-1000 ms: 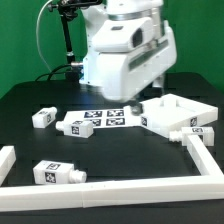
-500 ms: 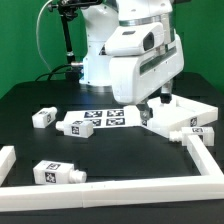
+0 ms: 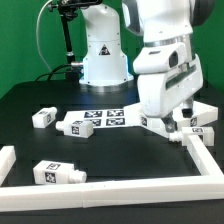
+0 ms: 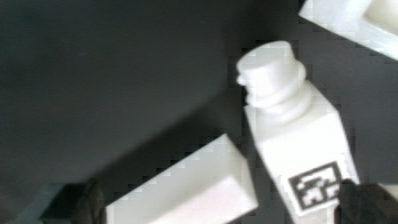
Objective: Assemble one leg
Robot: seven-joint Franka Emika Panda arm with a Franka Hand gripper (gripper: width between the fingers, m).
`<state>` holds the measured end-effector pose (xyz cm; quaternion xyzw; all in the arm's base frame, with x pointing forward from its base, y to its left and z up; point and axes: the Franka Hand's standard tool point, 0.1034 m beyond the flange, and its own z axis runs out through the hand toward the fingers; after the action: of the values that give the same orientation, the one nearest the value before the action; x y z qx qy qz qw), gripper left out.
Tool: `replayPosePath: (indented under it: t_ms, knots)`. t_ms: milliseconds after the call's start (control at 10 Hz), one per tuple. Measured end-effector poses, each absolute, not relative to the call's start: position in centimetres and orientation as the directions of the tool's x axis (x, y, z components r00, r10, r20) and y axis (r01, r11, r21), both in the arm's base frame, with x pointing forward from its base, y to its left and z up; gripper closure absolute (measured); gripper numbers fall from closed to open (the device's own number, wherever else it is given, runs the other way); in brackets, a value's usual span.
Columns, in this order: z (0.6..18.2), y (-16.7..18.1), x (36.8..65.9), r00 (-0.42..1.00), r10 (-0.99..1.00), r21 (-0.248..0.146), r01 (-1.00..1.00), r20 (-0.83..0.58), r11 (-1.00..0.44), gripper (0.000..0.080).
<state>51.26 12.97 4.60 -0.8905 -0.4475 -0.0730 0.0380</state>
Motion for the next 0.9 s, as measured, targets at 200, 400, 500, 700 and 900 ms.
replayPosePath:
  t_ms: [200,400,500,700,900]
  knots:
    - [3.4,13.8,50.8,0.6,0.785,-0.022,0.796,0.155,-0.605,0.015]
    - [2.6,13.9,50.2,0.602,0.785,-0.031,0.796,0.148,-0.604,0.015]
    - [2.4,14.2,49.9,0.604,0.783,-0.035,0.794,0.146,-0.606,0.015]
    - [2.0,14.8,49.6,0.601,0.787,-0.041,0.798,0.142,-0.602,0.015]
    - [1.2,14.8,49.3,0.602,0.785,-0.043,0.796,0.143,-0.603,0.015]
